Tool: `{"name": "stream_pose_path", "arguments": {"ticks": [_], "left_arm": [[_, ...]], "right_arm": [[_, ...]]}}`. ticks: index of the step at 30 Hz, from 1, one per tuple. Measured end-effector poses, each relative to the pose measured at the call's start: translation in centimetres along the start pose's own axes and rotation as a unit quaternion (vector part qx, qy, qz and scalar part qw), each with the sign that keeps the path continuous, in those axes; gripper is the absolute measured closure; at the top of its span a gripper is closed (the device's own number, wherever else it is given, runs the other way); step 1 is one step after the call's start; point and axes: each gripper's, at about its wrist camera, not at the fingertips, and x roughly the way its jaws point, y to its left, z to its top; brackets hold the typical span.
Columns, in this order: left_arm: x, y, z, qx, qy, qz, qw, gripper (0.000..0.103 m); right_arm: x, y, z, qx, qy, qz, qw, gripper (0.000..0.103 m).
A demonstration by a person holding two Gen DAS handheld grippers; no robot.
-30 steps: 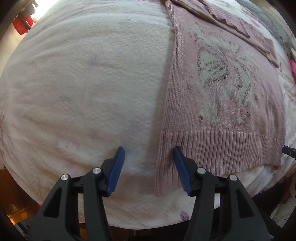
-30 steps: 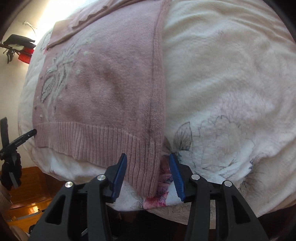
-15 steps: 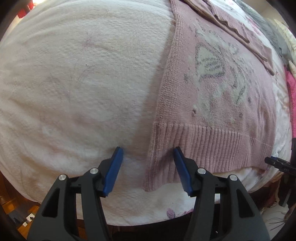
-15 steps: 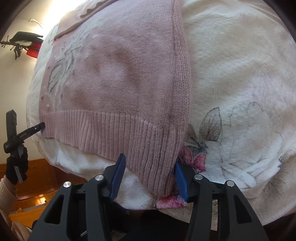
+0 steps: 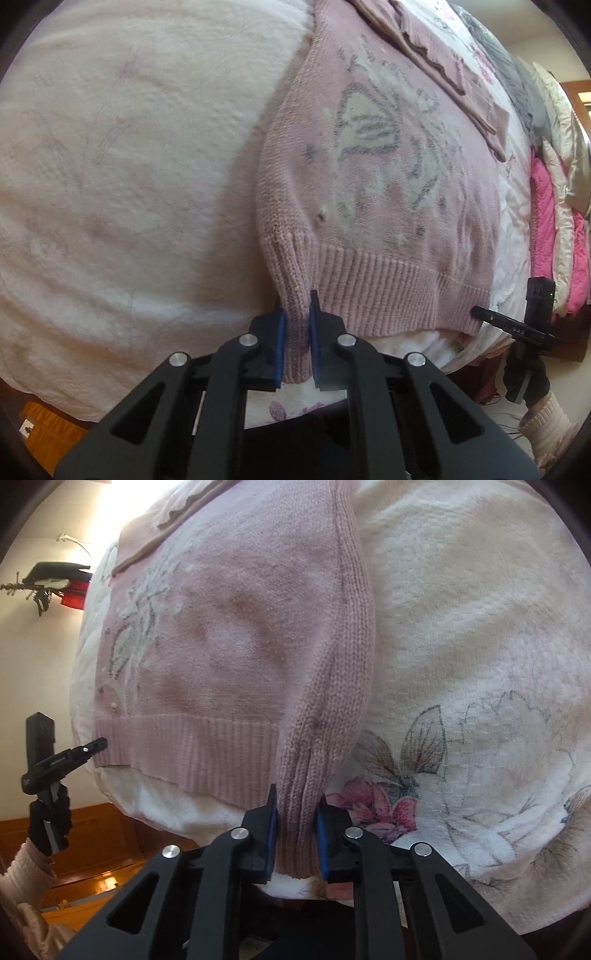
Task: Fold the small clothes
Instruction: 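Lift the hem with both tools, fold it toward the collar, release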
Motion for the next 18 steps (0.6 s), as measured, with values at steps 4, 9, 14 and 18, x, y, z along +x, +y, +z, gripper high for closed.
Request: {"name": "stream_pose_path", "arguments": {"ticks": [4, 9, 14, 18], "left_arm": [[-1.6, -3.3, 2.4, 0.015, -0.039, -0.053, 0.9977, 0.094], [-3.2, -5.5, 6.6, 0.041, -0.09, -0.067, 0.9928, 0.094], [-3.4, -5.2, 11.0, 0.046, -0.126, -0.067, 0.9887, 0.094], [-2.9, -4.7, 14.1, 0.042, -0.151, -0.067, 0.9854, 0.094]], "right_arm": [[-2.5, 0.2, 1.3, 0.027, -0.028, 0.083, 0.996, 0.09], [-6.0, 0.4, 5.0, 0.038, -0.089, 0.133, 0.986, 0.092], [-7.7, 0.1, 9.5, 0.029, -0.13, 0.125, 0.983, 0.092], [-8.0, -0.6, 13.2, 0.033, -0.143, 0.12, 0.982, 0.092]]}}
